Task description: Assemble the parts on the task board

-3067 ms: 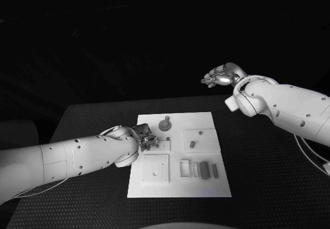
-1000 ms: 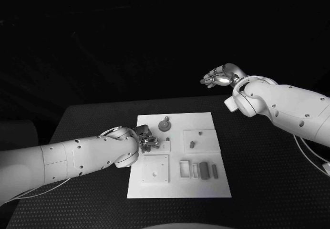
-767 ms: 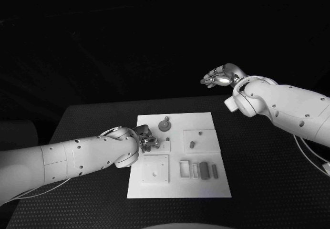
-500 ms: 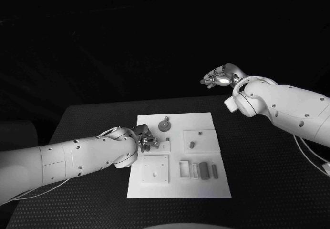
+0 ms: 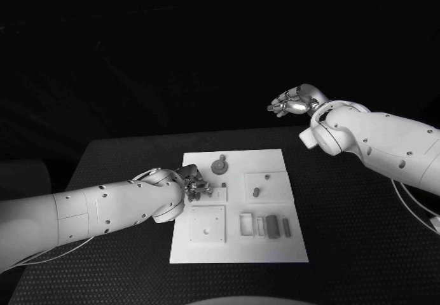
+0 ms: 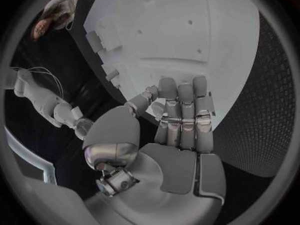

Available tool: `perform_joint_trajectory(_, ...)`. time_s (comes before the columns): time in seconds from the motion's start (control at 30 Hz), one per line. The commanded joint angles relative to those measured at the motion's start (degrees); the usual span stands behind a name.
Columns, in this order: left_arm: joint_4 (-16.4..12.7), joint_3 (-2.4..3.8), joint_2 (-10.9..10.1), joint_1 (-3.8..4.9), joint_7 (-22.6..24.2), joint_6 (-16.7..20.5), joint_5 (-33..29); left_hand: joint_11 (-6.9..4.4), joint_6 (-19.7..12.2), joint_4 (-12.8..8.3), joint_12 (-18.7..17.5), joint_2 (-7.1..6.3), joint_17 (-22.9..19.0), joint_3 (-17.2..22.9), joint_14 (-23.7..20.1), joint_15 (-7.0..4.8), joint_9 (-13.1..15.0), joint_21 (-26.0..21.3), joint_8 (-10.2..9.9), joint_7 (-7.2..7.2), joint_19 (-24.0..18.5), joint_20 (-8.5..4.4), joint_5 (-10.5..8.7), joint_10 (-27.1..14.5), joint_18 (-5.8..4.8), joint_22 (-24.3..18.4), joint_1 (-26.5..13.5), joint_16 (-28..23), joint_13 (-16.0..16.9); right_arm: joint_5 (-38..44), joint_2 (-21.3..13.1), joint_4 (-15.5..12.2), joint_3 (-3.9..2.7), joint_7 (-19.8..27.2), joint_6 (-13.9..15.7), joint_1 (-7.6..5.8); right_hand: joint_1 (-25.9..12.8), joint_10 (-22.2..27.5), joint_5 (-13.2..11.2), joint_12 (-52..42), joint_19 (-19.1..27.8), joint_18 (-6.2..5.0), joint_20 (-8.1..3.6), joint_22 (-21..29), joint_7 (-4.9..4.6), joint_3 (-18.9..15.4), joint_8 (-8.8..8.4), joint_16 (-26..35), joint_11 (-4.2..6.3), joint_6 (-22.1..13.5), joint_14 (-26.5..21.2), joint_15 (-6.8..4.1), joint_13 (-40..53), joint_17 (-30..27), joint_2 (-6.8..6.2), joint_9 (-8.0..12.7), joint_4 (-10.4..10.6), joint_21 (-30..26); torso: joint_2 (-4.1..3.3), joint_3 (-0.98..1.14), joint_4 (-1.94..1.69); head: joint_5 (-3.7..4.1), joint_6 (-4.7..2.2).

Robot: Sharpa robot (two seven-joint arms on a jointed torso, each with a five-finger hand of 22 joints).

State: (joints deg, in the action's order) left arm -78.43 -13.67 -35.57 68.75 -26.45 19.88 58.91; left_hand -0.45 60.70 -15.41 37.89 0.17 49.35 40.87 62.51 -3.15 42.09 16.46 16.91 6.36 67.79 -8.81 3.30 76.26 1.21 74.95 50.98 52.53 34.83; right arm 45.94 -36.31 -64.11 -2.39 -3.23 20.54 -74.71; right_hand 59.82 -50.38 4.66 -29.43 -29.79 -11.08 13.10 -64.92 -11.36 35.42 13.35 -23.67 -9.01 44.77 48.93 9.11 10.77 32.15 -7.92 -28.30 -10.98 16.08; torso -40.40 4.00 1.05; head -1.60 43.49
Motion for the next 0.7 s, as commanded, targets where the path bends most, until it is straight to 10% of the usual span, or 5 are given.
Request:
perform_joint_trajectory(0.03, -0.04, 0.02, 0.14, 0.01, 0.14, -1.73, -0.45, -2.61, 4.96, 0.16, 0.25, -0.26, -0.07, -0.40, -0.03, -0.09, 0.00, -0.29, 0.34, -3.47, 0.37, -0.01, 0.17, -2.22, 1.08, 0.94, 0.25, 0.24, -0.06, 0.02, 0.08, 0.04, -0.02, 0.53, -0.77, 0.03, -0.33, -0.18, -0.12, 0.36, 0.38, 1.00, -0.13, -0.09, -1.15, -0.15, 0.08, 0.38, -0.19, -0.45, -0.28, 0.13, -0.08, 0.05, -0.03, 0.09, 0.23, -0.35, 0.01, 0.03, 0.04, -0.09, 0.10)
perform_joint_trajectory(0.7, 0.61, 0.01, 0.42, -0.13, -0.09, -1.54, -0.49, -2.81, 5.55, 2.45, 0.89, -2.50, -0.59, -2.10, -0.04, -0.26, -0.05, -0.57, 0.21, -3.68, 0.74, -0.18, -0.26, -2.15, 1.09, 1.08, -1.45, 0.97, 0.00, 0.01, 0.03, 0.00, -0.02, 0.55, -0.66, 0.03, -0.33, -0.15, -0.12, 0.36, 0.47, 1.05, -0.14, -0.23, -1.17, -0.21, 0.08, 0.49, -0.21, -0.50, -0.37, 0.17, -0.21, 0.08, -0.09, 0.16, 0.30, -0.45, 0.00, 0.03, 0.05, -0.02, 0.15)
